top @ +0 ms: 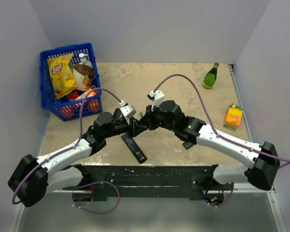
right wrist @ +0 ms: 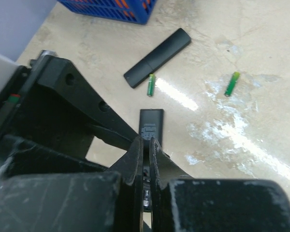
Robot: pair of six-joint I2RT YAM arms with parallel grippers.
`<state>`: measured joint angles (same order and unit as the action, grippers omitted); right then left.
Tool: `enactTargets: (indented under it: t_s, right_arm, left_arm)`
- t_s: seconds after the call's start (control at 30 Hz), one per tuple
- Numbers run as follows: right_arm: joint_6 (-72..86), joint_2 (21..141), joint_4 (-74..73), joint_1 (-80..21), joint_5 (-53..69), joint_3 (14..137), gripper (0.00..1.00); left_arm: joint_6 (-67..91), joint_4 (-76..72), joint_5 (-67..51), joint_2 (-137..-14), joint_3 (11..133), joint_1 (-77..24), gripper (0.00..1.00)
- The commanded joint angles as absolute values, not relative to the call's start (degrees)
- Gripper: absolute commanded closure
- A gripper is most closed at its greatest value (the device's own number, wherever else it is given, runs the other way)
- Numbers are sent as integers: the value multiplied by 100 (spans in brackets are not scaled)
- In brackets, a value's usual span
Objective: Load the batteries into the remote control
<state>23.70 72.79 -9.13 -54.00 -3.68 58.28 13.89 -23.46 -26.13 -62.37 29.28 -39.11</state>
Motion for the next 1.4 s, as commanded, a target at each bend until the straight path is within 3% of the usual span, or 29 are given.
enactTargets:
  t_s: [0.0,0.03,0.2,0.33,0.53,0.73,1.03,1.1,1.23,1.37]
  right_arm:
    - [2153,7225,-1318,-5405,-861,6099,100]
    - [2119,7225,-1397,-5344,-905,6117,100]
    - [2030,7233,-1845,-5002,-993,6205,100]
    - [1733,7417,-2537,-4467,-879,6354,100]
    - [1345,8364,-3321,-4175,-458,6539,100]
    - [1152,9603,-3489,-4166,-141,6793,100]
    - [853,10951,-3972,-4166,-404,7856,100]
    - [853,11013,-4008,-4166,-457,7919,94]
    - [844,11065,-4069,-4166,-553,8077,67]
    - [826,11048,-4122,-4166,-711,8139,53]
  left_arm:
    - [1397,-2716,-2584,-6240,3208,-3982,60]
    - [1406,-2698,-2540,-6232,3191,-3981,50]
    - [1397,-2435,-2312,-6117,3103,-3982,26]
    - [1590,-1873,-1454,-5820,3146,-3981,0]
    - [2135,-336,480,-5178,3594,-3973,0]
    - [1627,1184,1335,-4887,4481,-3964,0]
    - [975,898,2144,-4553,4106,-3929,0]
    - [1028,879,1918,-4439,4025,-3736,0]
    - [1010,809,1671,-4307,3868,-3350,0]
    - [1169,668,1135,-4245,3771,-2753,0]
